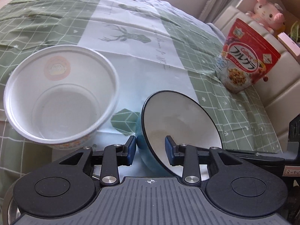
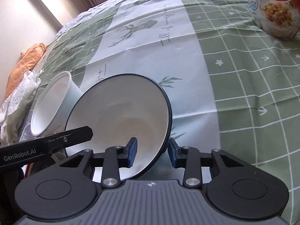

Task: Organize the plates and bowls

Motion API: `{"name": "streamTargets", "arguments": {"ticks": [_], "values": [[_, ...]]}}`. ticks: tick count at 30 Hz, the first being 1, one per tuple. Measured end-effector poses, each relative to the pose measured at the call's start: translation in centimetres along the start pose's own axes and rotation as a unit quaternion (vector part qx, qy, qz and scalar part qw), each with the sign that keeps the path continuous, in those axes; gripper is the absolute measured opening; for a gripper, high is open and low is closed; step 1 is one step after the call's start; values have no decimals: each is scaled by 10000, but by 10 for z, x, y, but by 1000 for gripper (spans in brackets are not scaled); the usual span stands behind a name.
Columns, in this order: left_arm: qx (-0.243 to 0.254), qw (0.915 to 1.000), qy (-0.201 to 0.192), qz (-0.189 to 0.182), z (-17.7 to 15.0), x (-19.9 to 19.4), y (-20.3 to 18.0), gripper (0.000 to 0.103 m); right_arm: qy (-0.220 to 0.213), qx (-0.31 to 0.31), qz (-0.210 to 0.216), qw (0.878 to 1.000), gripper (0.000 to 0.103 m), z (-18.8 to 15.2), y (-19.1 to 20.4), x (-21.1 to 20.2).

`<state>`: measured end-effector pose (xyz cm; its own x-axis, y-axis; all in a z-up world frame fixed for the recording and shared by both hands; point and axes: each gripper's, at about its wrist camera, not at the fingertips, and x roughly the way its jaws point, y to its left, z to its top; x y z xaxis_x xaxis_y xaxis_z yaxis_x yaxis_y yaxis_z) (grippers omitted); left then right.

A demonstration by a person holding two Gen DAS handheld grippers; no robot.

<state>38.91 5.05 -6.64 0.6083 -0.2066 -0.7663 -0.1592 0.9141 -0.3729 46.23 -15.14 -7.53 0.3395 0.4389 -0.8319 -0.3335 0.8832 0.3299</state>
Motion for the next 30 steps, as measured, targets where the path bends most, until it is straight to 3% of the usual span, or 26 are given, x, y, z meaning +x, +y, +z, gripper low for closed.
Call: {"name": "streamTargets", "arguments": {"ticks": [6,10,16,21,30], "values": [[708,9971,263,-75,-14,16,-44,37,-129,255,-166,9995,35,-14,-36,-23],[984,9948,264,-2,-18,23,-58,37,-86,421,-10,9991,35,-20,-52,-21],[784,9964,333,-44,-7,32,-51,37,-75,552,181,9983,36,-14,-56,-10],[466,9968,579,-305,2,51,-41,37,103,643,302,9974,38,-12,-58,9],[426,9956,769,-325,4,73,-41,37,169,699,377,9967,39,-10,-59,11]]}}
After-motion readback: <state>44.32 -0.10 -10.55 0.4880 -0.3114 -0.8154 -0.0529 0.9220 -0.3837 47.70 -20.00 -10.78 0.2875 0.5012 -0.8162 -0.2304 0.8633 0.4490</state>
